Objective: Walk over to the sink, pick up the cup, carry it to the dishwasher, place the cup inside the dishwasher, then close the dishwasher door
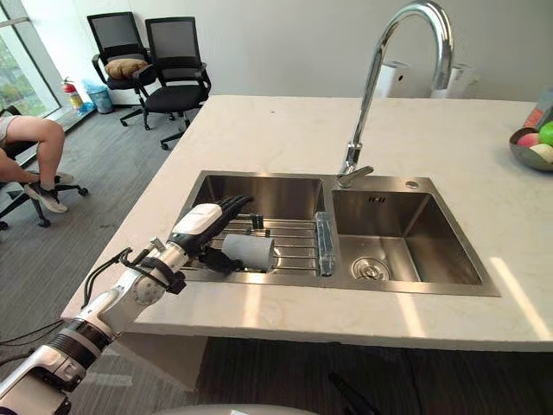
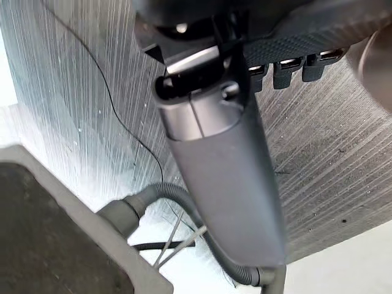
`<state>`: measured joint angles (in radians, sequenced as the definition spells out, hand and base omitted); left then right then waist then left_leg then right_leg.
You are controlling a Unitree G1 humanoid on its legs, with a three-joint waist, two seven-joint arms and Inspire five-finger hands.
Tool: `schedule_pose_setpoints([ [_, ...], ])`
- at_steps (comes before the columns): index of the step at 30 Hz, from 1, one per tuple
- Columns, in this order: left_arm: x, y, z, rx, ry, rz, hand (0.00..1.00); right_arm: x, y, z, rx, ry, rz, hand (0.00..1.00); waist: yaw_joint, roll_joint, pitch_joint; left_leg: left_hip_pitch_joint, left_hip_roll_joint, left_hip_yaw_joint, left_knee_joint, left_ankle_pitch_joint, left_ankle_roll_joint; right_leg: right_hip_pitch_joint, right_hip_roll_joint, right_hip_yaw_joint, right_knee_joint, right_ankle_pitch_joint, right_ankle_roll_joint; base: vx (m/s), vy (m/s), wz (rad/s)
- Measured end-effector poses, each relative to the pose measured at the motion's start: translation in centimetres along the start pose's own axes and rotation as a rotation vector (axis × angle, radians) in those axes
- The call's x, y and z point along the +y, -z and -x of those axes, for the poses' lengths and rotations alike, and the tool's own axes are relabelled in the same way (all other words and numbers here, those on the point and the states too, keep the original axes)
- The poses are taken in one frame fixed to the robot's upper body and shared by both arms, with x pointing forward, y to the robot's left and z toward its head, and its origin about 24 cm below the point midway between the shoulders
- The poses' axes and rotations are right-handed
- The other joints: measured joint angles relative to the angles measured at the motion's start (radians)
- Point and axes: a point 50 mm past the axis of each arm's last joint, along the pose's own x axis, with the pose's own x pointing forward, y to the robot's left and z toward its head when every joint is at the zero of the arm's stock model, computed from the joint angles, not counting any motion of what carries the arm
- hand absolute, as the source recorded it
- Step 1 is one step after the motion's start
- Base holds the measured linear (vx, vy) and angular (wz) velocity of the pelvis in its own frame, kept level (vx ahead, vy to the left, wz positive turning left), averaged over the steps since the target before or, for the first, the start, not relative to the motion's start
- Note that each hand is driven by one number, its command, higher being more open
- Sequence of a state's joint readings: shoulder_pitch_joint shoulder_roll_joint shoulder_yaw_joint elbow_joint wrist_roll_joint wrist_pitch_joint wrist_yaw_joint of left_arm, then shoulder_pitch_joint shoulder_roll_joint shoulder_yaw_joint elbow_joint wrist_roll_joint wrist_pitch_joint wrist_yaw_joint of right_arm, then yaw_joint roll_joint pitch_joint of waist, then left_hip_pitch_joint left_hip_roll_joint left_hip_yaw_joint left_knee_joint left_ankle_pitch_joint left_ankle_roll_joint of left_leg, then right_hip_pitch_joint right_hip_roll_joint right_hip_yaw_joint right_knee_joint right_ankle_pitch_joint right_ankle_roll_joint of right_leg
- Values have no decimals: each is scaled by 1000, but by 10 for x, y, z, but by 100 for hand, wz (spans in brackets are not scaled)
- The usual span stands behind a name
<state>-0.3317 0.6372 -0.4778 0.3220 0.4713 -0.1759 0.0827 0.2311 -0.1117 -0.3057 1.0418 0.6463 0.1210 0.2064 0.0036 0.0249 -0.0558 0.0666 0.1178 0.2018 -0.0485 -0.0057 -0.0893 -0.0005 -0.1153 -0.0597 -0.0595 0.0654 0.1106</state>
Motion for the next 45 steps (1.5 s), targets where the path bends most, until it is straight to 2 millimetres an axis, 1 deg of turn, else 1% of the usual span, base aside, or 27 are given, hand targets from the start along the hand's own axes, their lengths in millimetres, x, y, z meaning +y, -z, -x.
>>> schedule_pose_setpoints([
  [4, -4, 10, 2, 56, 19, -7, 100, -4, 2, 2, 5, -1, -1, 100, -4, 0, 5, 0, 1, 1, -6, 0, -1, 0, 1, -2, -2, 1, 1, 25, -7, -1],
  [9, -5, 8, 1, 28, 55, -21, 100, -2, 0, 1, 2, -15, 2, 100, -7, -1, 6, 1, 1, 2, -4, -1, -2, 0, 1, -5, 1, 1, 1, -16, -4, -1],
  [13, -5, 13, 0, 44, 127, -32, 100, -2, 0, 1, 2, -23, 9, 100, -18, -1, 6, 2, 3, 6, 6, -2, -2, -2, 1, -1, 14, -2, -2, -71, -13, -2],
  [15, -4, 13, -1, 34, 152, -45, 100, -2, 0, 1, 4, -25, 11, 100, -19, -1, 6, 2, 3, 7, 8, -3, -2, -4, 2, 0, 17, -2, -3, -54, -8, -3],
  [18, 0, 10, -1, -34, 203, -120, 100, -5, 0, 2, 19, -18, 21, 100, -19, -1, 6, 2, 4, 10, 7, -3, -1, -5, 2, 2, 17, -3, -3, -12, -2, -1],
  [25, 5, 2, 0, -165, 236, -230, 100, -6, -1, 2, 30, -19, 40, 100, -22, 0, 6, 3, 3, 17, 1, -9, -5, -6, 2, 5, 7, -2, -2, 0, 0, 0],
  [30, 1, -4, -1, -283, 214, -400, 100, -8, -2, 3, 47, -14, 66, 100, -23, 3, 5, 4, 4, 29, 19, -20, -6, -3, 1, 13, 8, -2, -2, -17, -4, -5],
  [31, 0, -4, -1, -292, 209, -416, 100, -8, -3, 3, 48, -14, 75, 100, -26, 5, 4, 4, 4, 30, 21, -21, -6, -4, 1, 14, 9, -2, -2, -48, -8, -4],
  [33, -2, -4, 0, -327, 195, -472, 100, -10, -5, 4, 47, -12, 62, 100, -43, 10, 3, 4, 5, 31, 24, -22, -5, -4, 1, 16, 12, -3, -2, -50, -10, -2],
  [36, -3, -2, 0, -347, 203, -498, 100, -12, -6, 4, 42, -8, 54, 100, -49, 18, 1, 3, 6, 42, 24, -23, -5, -13, 2, 25, 17, -3, -2, -38, -8, -10],
  [39, -6, -4, -1, -374, 235, -539, 100, -16, -8, 5, 47, 3, 74, 100, -54, 28, -5, 5, 7, 53, 24, -25, -6, -19, 5, 37, 20, -3, -2, -13, -6, -11],
  [43, -8, -3, -4, -382, 291, -566, 100, -15, -8, 5, 53, 2, 82, 100, -68, 30, -6, 8, 11, 59, 24, -27, -8, -20, 9, 43, 20, -3, -2, -10, -15, -5],
  [45, -8, -4, -6, -368, 355, -565, 100, -15, -7, 5, 57, 3, 88, 100, -75, 31, -5, 14, 14, 70, 24, -30, -11, -20, 12, 53, 20, -3, -2, -13, -13, -13],
])
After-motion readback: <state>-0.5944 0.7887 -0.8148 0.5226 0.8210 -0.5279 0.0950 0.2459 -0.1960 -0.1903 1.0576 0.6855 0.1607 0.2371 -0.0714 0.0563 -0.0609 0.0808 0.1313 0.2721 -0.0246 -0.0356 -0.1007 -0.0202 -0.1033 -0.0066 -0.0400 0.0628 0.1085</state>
